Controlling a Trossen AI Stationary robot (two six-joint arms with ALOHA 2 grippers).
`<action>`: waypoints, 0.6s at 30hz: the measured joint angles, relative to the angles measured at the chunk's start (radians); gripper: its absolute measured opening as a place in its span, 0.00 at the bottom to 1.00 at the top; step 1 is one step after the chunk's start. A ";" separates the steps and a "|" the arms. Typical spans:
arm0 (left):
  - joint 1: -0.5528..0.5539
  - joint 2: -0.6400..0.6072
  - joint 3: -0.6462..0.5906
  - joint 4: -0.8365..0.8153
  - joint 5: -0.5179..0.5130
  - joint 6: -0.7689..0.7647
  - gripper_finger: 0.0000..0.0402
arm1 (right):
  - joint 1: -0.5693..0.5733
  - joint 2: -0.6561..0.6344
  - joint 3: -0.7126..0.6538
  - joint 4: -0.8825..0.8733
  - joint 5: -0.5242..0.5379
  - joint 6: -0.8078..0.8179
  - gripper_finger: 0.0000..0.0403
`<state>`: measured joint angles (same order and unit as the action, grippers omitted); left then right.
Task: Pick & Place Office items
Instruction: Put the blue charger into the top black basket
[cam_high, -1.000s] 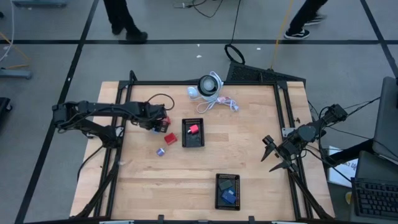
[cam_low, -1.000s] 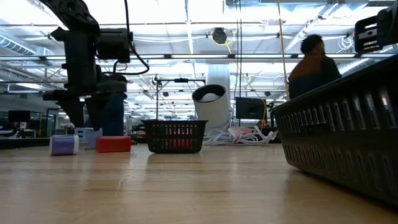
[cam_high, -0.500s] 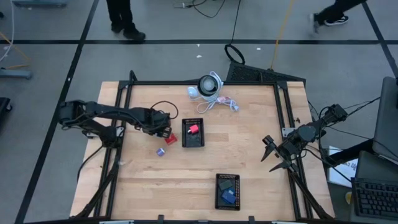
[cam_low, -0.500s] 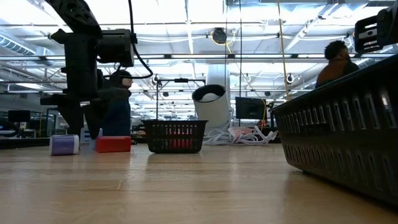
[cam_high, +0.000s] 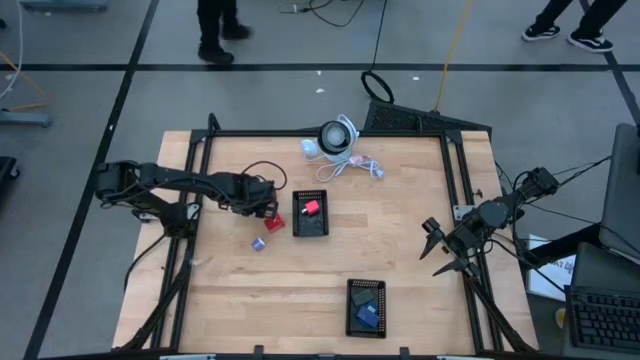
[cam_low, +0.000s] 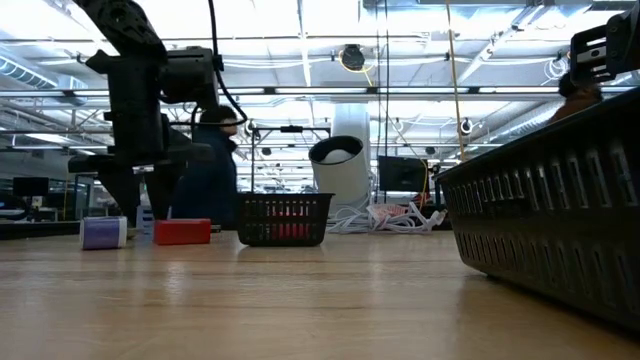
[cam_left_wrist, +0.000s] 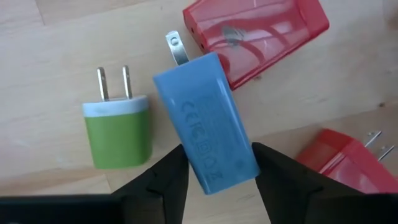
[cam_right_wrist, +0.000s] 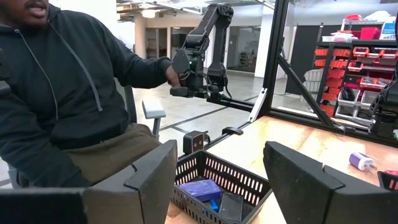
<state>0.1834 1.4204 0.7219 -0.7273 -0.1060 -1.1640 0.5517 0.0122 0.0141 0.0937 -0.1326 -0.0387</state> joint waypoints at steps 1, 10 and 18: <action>0.002 0.000 0.000 0.001 0.000 -0.010 0.45 | 0.000 0.000 0.000 0.000 0.000 0.000 0.57; 0.003 0.000 0.000 0.035 -0.053 -0.067 0.52 | 0.000 0.000 0.000 0.000 0.000 0.000 0.56; 0.008 0.000 0.000 0.032 -0.095 -0.106 0.53 | 0.000 0.000 0.000 0.000 0.000 0.000 0.58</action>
<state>0.1909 1.4204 0.7219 -0.6951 -0.2013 -1.2703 0.5515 0.0123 0.0141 0.0937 -0.1324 -0.0387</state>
